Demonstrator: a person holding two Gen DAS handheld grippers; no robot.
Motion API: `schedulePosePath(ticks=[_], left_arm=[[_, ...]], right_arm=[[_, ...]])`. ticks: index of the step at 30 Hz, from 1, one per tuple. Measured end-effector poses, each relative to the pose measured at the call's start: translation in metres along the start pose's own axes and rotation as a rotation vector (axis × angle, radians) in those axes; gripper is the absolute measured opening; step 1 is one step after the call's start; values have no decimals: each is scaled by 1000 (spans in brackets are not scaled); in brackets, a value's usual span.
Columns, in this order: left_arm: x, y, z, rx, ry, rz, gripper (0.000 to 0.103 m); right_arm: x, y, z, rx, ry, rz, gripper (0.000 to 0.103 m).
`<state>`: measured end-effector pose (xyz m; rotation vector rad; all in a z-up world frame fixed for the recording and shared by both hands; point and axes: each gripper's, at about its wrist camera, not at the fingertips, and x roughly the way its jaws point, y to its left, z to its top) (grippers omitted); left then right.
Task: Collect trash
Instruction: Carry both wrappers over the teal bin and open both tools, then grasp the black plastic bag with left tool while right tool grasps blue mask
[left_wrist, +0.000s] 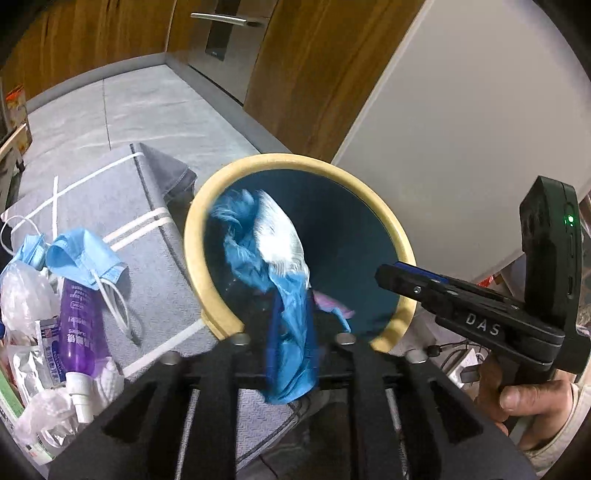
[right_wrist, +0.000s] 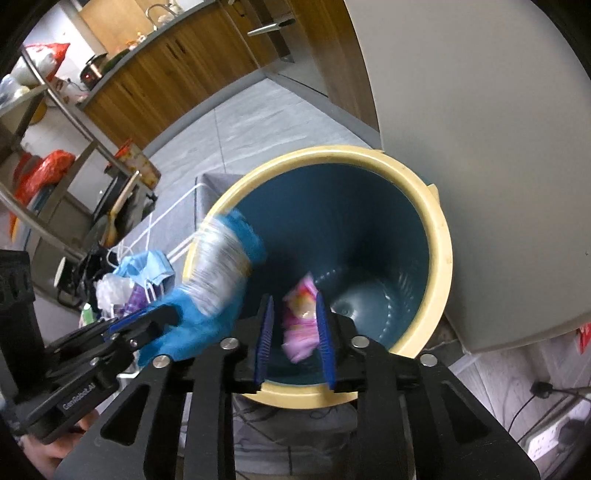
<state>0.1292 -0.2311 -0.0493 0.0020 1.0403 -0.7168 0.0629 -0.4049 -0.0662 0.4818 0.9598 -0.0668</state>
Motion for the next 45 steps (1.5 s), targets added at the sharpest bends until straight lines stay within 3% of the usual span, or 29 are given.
schedulePosePath(ticks=[3,6,17,32,38,45], left_arm=[[-9,5,1,-21,-25,-1,37],[-23,13,0,-46,-59,4,51],[-82,52,-12,-87,-132,114,70],[-159,147,-37,-239,-148,302,73],[-175,180,-40,-277,-136,352,73],[-168,205,-21,-270,-116,384,73]], right_arm=[[-2,2,1,6,-9,3,32],[-3,7,2,-8,-19,-4,46],[-2,41,2,-83,-43,23,58],[10,100,-2,-213,-20,81,58],[17,124,-1,-266,-4,101,58],[32,140,-1,-315,33,127,58]])
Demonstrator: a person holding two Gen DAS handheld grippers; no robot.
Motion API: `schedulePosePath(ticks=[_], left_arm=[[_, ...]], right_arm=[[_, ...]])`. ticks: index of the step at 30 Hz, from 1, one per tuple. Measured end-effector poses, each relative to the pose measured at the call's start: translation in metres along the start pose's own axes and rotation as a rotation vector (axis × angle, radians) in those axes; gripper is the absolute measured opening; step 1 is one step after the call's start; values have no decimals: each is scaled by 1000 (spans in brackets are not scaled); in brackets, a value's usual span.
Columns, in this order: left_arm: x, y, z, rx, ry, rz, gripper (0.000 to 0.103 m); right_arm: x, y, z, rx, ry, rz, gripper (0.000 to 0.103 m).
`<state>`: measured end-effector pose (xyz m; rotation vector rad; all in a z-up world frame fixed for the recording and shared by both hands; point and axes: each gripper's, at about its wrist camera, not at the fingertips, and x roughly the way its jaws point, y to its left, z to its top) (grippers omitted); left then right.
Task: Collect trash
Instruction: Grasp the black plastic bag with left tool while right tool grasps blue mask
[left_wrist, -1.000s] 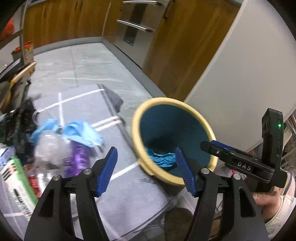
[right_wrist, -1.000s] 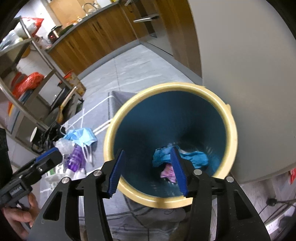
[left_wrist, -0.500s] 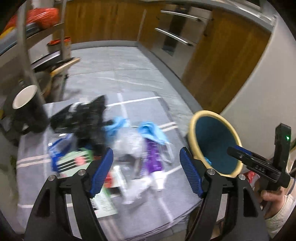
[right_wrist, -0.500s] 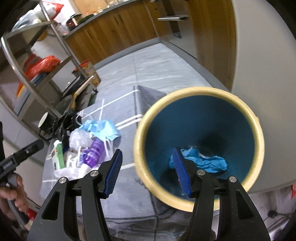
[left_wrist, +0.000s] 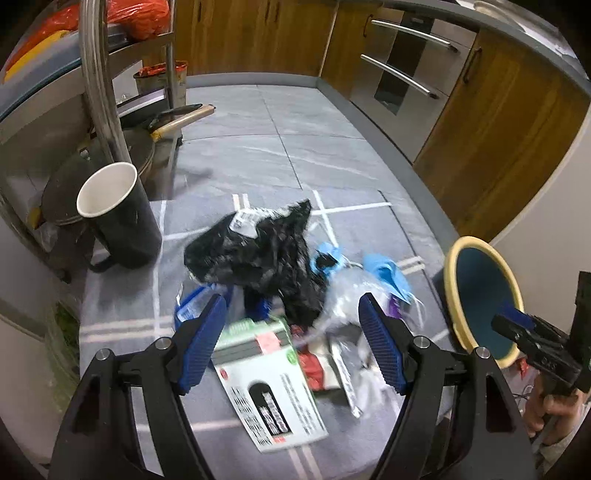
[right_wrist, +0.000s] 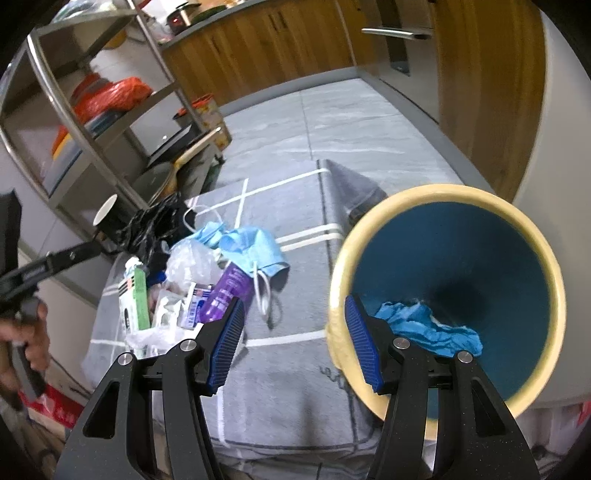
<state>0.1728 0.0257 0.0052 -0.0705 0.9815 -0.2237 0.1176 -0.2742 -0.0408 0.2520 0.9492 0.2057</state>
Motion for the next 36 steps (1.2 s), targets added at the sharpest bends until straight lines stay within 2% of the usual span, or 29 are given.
schedulePosePath(ticks=[10,19,21,22,24,31,33,35,36], left_arm=[[45,9,33,47,25,39,69],[72,15,37,66,90,52,50],[74,13,37,83,101,55,39],[75,12,37,86,105,54,38],[75,11,36,92,106,33,22],[69,13,40,63,98,-16,14],[64,14,43,55,82,-33,13],[57,12,47,49,62,-45,13],[54,12,48,46,53,-52,13]], right_arm=[[38,16,18,-51,53,18,58],[87,31,43,-88,112,42,58],[97,35,49,-101,127,53,58],[101,38,51,-107,134,57,58],[111,43,54,-122,148,62,58],[143,59,59,-172,205,51,58],[147,59,59,-171,210,53,47],[151,59,60,-161,220,51,32],[152,58,61,-154,219,52,30]])
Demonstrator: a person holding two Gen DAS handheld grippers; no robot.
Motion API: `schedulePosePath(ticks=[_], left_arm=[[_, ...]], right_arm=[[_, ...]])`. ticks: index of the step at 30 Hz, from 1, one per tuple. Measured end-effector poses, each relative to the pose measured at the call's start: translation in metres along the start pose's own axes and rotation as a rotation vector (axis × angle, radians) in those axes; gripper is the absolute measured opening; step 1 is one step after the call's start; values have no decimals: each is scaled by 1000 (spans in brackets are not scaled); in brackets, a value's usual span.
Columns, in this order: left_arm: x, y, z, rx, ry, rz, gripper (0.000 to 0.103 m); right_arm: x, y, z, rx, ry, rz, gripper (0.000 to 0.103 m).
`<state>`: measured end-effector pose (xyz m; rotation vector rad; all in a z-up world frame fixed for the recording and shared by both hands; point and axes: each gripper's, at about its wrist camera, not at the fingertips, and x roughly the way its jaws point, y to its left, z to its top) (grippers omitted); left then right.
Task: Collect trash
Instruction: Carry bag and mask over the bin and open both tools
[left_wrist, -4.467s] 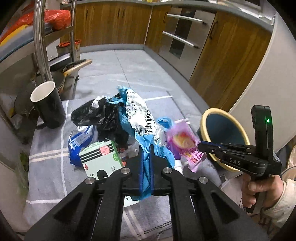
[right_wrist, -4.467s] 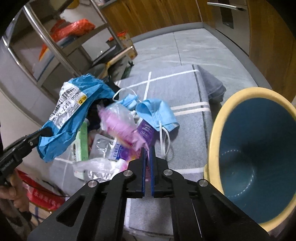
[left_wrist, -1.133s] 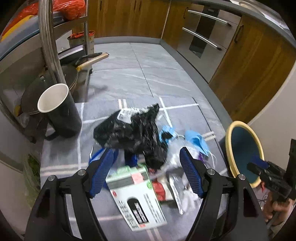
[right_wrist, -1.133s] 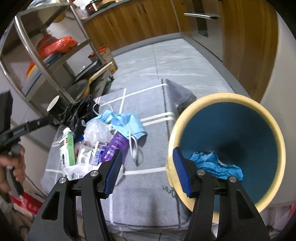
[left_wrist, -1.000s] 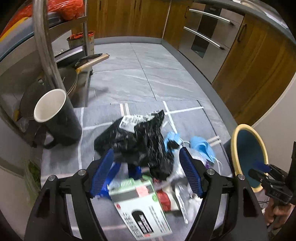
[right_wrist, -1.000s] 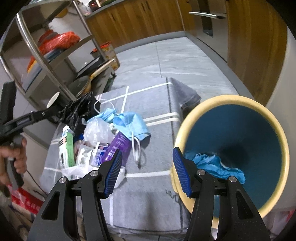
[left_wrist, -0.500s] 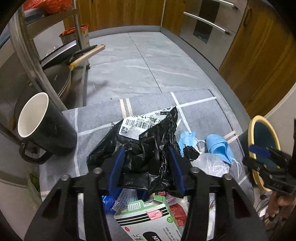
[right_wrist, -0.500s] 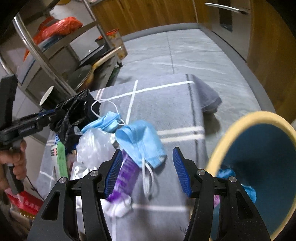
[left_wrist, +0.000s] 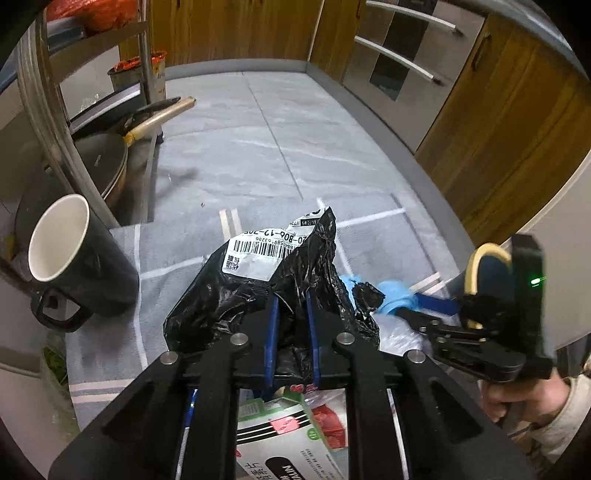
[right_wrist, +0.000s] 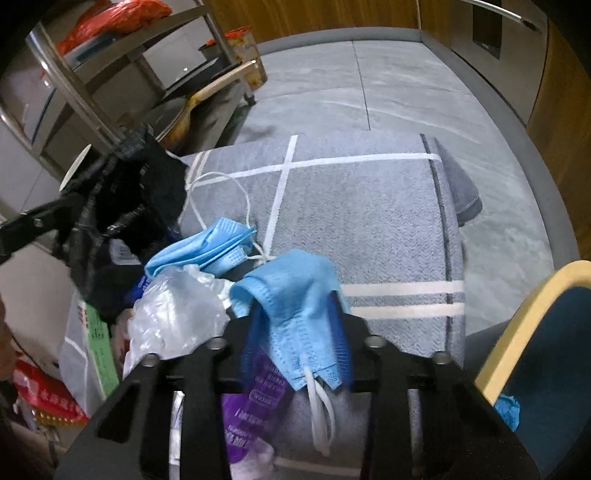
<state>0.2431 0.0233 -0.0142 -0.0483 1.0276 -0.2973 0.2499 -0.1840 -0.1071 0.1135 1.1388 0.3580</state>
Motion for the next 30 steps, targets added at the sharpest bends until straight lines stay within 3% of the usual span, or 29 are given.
schedulePosePath(ticks=[4,9,19,30], left_arm=[[-12,-4,5,-6,-34,-16,12],[-30,-6,12,-23,-88,-31,12],[-60,-17,19,-51,-169,-94,12],[-83,-72,3,45,-194,-161,12]], right_arm=[[-3,-1,2,7,-16,-1,16],[-21,-5,3,24,-64,-4,10],[-101,-21,-6,79,-208,16,9],[-174,-51,-52,157,-312,27,9]])
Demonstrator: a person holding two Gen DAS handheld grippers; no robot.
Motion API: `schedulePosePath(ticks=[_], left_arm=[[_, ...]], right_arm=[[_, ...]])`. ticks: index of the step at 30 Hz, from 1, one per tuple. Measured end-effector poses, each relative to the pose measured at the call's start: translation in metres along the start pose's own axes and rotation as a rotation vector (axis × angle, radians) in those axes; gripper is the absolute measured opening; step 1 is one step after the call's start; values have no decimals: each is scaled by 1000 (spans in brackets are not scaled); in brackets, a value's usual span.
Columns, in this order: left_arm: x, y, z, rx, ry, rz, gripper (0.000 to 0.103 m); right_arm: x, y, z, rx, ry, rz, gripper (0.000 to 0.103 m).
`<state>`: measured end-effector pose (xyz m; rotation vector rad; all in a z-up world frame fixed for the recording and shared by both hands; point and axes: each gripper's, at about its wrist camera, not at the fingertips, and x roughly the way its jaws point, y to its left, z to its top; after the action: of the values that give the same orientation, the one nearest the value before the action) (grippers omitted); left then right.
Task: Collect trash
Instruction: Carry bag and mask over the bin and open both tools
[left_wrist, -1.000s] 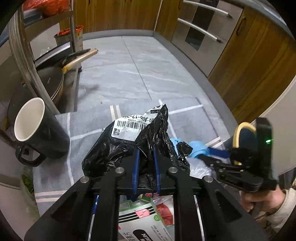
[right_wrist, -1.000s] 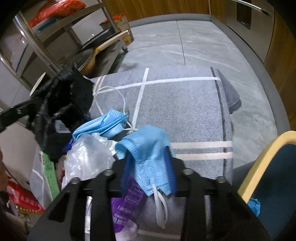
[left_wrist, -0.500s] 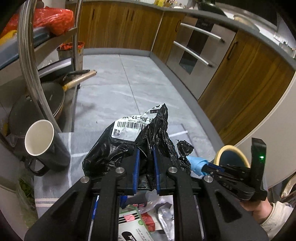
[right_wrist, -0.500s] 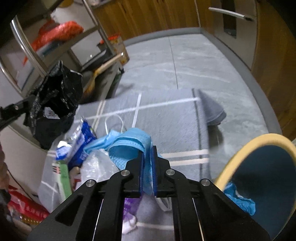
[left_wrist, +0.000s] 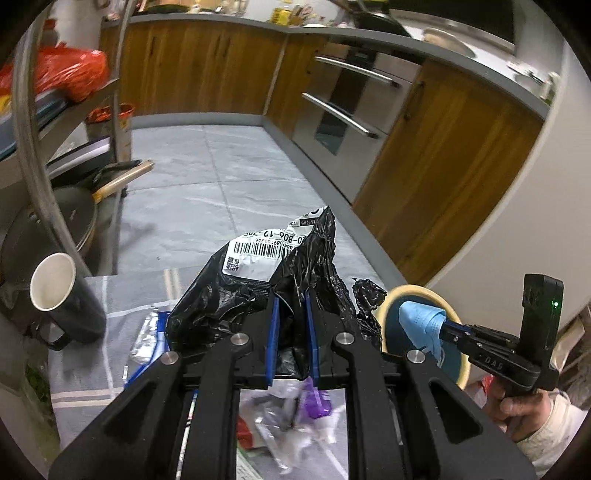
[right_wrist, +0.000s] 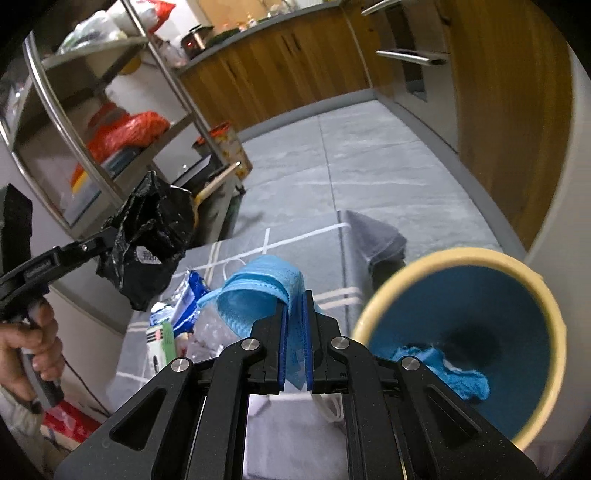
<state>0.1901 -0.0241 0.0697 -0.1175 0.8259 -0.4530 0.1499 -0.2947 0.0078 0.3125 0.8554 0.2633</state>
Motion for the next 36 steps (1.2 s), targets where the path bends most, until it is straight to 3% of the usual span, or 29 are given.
schedulePosePath(ticks=[7,19,27,36], left_arm=[[3,-42,-10,61,6,-65,12],[37,-130,-39,156,79,-193,12],[70,-176,-55,228,142,-232,12],[106,-208,-76,304,203,-242,13]], right_arm=[[-31,-25,-22,37,-28,-45,9],[-62,-72,-30,138,-71,-107,9],[-76,-108,-42,209,-72,-162,9],[-64,-131,-52,273,-9,-216,9]])
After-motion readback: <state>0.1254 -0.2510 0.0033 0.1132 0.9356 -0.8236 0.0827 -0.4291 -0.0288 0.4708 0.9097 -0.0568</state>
